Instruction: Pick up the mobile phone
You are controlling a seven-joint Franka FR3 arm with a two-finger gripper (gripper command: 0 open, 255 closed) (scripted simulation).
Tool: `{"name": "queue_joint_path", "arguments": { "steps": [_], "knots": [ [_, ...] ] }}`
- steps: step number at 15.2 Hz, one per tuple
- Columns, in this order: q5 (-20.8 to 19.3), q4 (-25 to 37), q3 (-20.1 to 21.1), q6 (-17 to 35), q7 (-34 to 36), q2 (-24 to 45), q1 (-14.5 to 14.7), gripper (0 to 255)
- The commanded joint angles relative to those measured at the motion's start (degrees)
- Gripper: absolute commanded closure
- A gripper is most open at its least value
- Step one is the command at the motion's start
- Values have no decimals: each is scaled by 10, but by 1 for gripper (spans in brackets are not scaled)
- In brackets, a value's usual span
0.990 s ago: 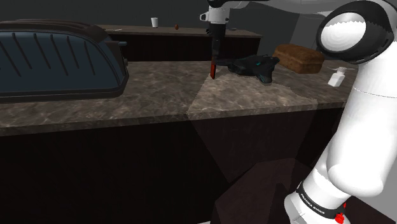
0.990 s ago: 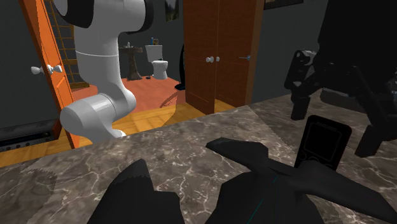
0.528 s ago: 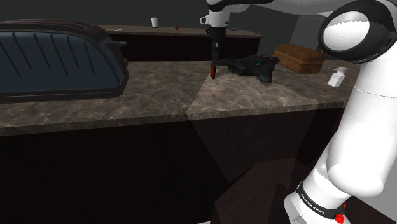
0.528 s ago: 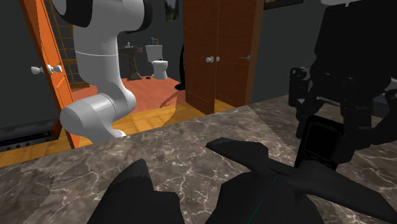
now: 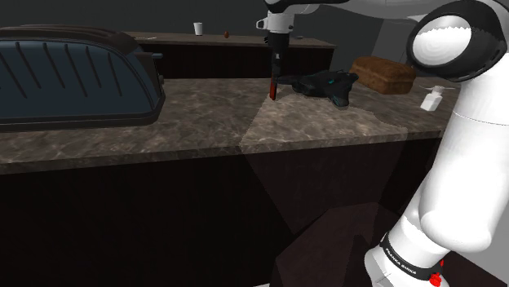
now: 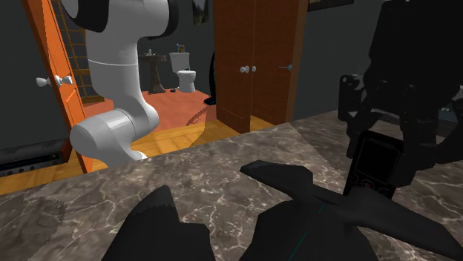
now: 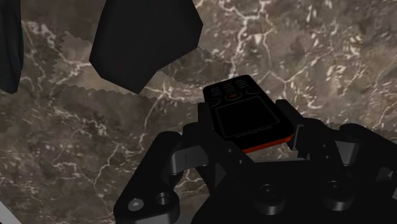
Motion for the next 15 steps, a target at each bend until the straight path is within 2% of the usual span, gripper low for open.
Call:
{"name": "queue_joint_path", "arguments": {
  "steps": [1, 13, 15],
  "knots": [
    [1, 20, 0, -16, -1, 4, -1, 255],
    [12, 179, -3, -131, -4, 50, -12, 255],
    [12, 182, -3, -133, -4, 51, -12, 255]
  ]
}}
